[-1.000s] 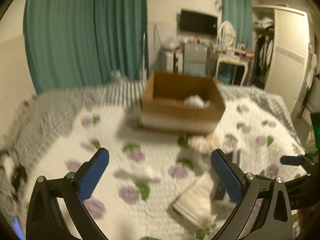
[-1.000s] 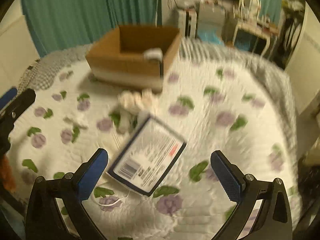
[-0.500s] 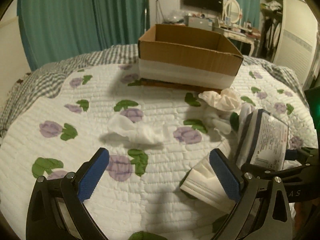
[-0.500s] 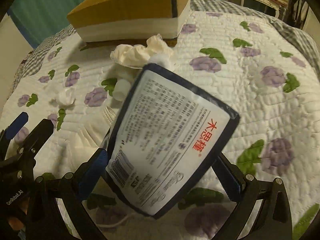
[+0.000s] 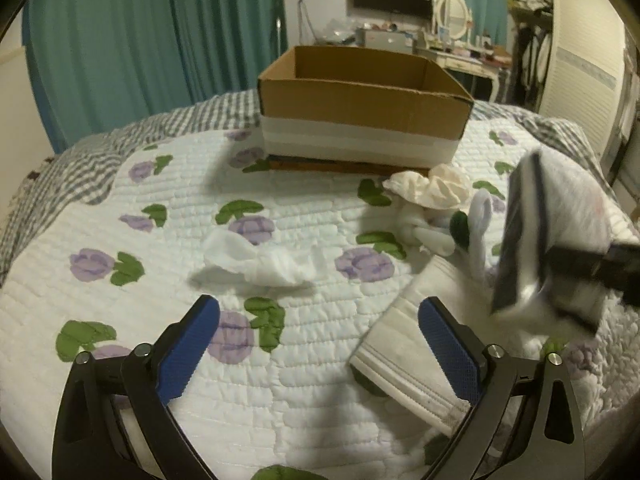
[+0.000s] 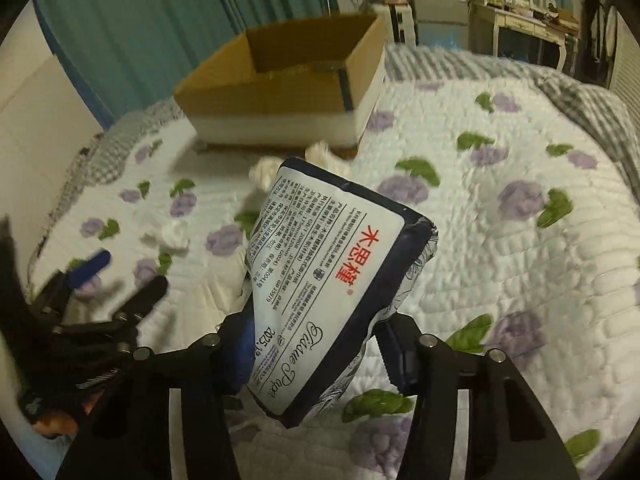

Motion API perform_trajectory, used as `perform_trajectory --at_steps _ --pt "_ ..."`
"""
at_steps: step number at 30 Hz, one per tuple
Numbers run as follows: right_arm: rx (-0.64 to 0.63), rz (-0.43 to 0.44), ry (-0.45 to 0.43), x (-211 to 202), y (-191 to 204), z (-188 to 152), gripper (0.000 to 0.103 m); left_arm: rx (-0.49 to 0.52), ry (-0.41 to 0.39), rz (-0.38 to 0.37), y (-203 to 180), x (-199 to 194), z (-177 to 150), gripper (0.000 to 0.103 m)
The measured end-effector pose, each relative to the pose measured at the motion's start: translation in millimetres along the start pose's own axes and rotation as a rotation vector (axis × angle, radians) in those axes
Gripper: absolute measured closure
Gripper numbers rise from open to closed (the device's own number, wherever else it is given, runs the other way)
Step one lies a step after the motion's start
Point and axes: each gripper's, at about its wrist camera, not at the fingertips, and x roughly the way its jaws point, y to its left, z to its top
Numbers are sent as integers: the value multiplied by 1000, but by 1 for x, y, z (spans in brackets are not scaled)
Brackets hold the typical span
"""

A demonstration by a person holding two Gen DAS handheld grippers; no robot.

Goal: Organize soft objects
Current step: 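Grasp the white-and-navy tissue packet with the right tool while the left tool grasps the white face mask, then carry the face mask with the left tool while the right tool carries the tissue packet into the box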

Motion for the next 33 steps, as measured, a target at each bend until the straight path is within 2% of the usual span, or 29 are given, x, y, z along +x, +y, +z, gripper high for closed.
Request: perform_trajectory --at_steps 4,7,9,13,14,16,17,20,26,33 --pt "-3 -2 -74 -25 -7 9 52 31 29 -33 -10 8 -4 4" --pt "-14 -54 -117 -40 -15 14 52 49 65 -84 -18 16 -8 16" --pt "-22 -98 -138 -45 -21 16 52 61 116 -113 -25 27 -13 19" --pt "11 -104 -144 -45 -35 16 52 95 157 -154 -36 37 -19 36" --pt "14 -104 -140 -44 -37 15 52 99 155 -167 -37 36 -19 47" --pt "17 -105 -139 -43 -39 14 52 106 147 -176 -39 32 -19 57" --pt "14 -106 -138 -43 -40 13 52 108 146 -183 -40 29 -18 66" --pt "9 -108 -147 -46 -38 11 52 109 129 -203 -37 19 -16 75" --pt "-4 -102 -176 -62 -31 8 52 128 78 -202 -38 -9 -8 82" --pt "-29 -96 -221 -86 -20 9 52 145 -7 -184 -38 -44 21 83"
